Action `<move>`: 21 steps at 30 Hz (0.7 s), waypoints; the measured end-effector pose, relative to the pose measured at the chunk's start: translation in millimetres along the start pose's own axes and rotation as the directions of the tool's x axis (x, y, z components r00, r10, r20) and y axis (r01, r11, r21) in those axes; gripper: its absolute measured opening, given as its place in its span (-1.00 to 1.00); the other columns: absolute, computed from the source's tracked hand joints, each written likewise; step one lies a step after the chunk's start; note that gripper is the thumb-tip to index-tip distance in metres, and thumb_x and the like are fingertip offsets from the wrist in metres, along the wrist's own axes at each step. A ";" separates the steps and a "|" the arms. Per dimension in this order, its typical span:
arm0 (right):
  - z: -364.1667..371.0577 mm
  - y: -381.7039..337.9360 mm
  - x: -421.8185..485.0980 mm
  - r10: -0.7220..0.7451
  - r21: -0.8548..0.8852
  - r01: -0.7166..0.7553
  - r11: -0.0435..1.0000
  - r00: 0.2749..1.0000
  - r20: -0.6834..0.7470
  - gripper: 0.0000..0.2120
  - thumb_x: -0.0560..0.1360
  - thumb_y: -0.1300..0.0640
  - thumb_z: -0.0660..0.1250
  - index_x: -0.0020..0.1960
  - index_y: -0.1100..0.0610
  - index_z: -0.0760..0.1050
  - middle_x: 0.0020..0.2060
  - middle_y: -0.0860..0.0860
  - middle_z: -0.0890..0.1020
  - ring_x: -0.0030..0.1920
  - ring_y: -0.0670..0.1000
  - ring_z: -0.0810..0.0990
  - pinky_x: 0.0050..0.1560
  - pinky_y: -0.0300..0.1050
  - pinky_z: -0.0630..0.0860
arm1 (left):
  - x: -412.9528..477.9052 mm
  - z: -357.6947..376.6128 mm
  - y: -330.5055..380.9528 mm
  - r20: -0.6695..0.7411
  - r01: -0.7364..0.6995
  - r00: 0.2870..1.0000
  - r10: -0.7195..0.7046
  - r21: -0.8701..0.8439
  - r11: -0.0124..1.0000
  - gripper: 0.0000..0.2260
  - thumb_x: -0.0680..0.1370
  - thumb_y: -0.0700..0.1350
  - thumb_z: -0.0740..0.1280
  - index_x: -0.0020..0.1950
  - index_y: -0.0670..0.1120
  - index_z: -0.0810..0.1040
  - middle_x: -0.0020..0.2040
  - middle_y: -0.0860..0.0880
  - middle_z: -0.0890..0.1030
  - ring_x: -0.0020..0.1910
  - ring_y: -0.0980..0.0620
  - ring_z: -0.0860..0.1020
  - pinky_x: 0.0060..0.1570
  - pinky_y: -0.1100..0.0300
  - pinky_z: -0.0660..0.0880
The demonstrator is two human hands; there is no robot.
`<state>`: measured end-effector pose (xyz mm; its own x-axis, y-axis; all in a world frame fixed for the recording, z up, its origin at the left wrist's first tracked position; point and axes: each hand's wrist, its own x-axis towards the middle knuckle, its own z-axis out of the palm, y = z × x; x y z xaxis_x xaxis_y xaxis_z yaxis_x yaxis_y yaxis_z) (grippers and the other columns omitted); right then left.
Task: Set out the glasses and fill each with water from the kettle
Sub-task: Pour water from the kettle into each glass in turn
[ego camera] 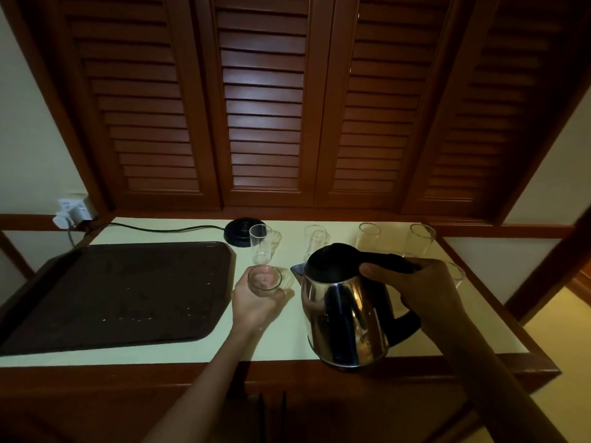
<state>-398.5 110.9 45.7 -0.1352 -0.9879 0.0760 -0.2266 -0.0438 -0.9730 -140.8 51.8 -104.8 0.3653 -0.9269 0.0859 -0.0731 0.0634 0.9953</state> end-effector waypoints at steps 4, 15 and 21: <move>3.2 -2.1 1.2 0.022 -0.043 -0.020 0.999 0.999 0.034 -0.45 -0.07 -0.32 0.62 -0.21 -0.01 0.75 -0.32 -0.04 0.78 -0.50 -0.23 0.61 -0.34 -0.18 0.42 | -15.1 -13.0 7.7 0.075 -0.040 0.997 0.035 0.064 0.997 -0.56 0.21 -0.31 0.65 -0.03 0.00 0.63 -0.18 0.12 0.73 -0.18 0.26 0.69 -0.20 0.43 0.58; 18.5 -12.8 3.1 -0.058 -0.275 0.095 0.957 0.988 0.141 -0.36 -0.05 -0.43 0.54 -0.19 0.02 0.77 -0.30 -0.07 0.79 -0.23 -0.02 0.79 -0.14 -0.12 0.65 | -40.8 -35.6 24.8 0.176 -0.123 0.979 0.101 0.116 0.986 -0.45 0.07 0.11 0.61 0.01 0.00 0.65 -0.13 0.21 0.74 -0.17 0.26 0.71 -0.19 0.46 0.56; 25.5 -23.5 4.2 -0.099 -0.416 0.151 0.897 0.985 0.144 -0.35 -0.08 -0.52 0.43 -0.34 0.02 0.67 -0.46 -0.11 0.71 -0.36 -0.06 0.72 -0.29 -0.24 0.51 | -47.5 -37.6 29.5 0.195 -0.137 0.975 0.109 0.136 0.981 -0.48 0.09 0.16 0.62 0.00 0.10 0.63 -0.10 0.31 0.72 -0.12 0.31 0.69 -0.19 0.53 0.52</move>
<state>-369.2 104.0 63.3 0.0286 -0.9898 0.1394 -0.6248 -0.1265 -0.7705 -125.4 111.6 -77.8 0.1673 -0.9686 0.1839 -0.2477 0.1392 0.9588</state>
